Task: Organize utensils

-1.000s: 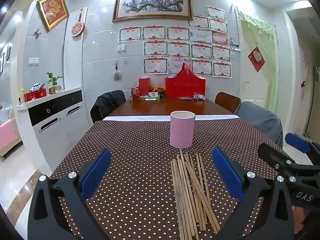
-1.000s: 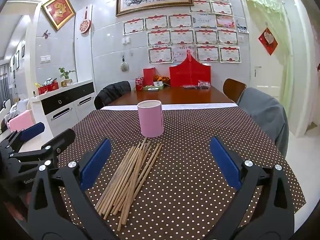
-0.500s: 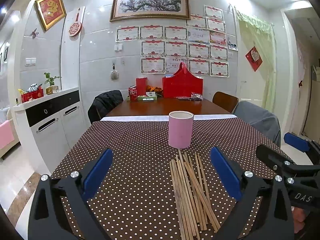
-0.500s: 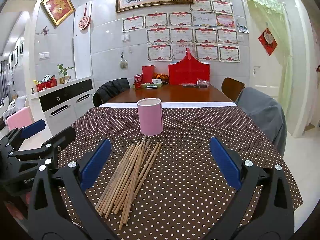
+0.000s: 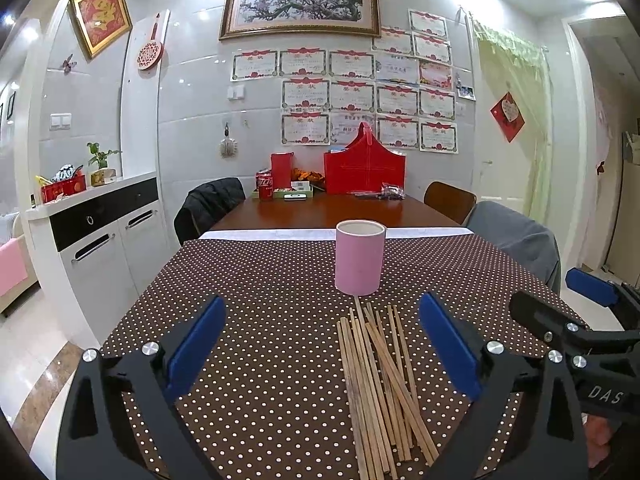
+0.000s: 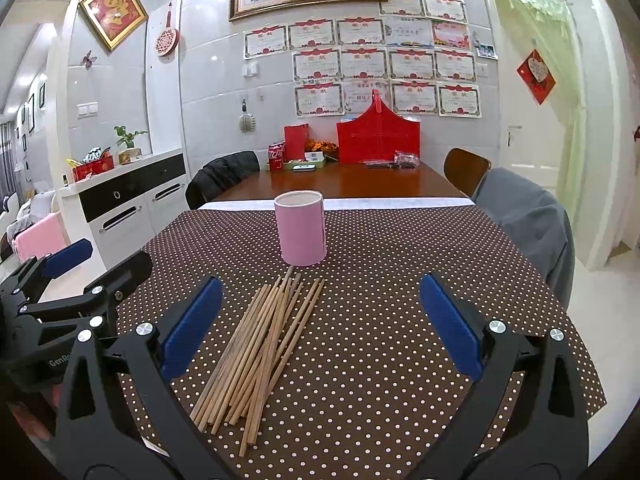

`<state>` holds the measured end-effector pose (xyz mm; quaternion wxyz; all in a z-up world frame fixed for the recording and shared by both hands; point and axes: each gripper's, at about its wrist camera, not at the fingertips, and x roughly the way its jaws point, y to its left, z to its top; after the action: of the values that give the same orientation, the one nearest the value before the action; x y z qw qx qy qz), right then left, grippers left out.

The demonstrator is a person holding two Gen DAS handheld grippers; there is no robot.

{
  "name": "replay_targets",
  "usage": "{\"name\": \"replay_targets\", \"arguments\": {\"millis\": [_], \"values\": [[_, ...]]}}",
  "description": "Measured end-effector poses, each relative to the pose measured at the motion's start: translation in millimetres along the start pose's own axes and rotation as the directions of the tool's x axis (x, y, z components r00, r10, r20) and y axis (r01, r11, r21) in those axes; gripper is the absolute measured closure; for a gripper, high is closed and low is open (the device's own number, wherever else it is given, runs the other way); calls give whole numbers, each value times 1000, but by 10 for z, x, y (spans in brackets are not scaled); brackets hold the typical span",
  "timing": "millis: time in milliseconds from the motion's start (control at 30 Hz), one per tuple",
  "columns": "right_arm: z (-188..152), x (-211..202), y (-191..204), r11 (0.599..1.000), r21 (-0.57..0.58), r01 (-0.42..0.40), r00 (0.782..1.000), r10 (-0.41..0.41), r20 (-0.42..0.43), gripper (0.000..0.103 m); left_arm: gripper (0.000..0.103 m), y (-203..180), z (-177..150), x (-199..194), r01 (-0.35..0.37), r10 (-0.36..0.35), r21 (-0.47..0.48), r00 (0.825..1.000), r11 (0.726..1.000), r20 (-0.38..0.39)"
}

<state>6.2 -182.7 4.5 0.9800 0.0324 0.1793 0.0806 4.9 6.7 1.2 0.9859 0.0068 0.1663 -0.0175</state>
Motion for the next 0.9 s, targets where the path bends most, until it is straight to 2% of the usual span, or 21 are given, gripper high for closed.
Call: {"name": "replay_targets", "arguments": {"millis": [900], "values": [[18, 79, 55, 1000, -11, -3, 1000, 2, -27, 6, 9, 56, -19, 115, 7, -7, -5, 1000, 1000, -11]]}}
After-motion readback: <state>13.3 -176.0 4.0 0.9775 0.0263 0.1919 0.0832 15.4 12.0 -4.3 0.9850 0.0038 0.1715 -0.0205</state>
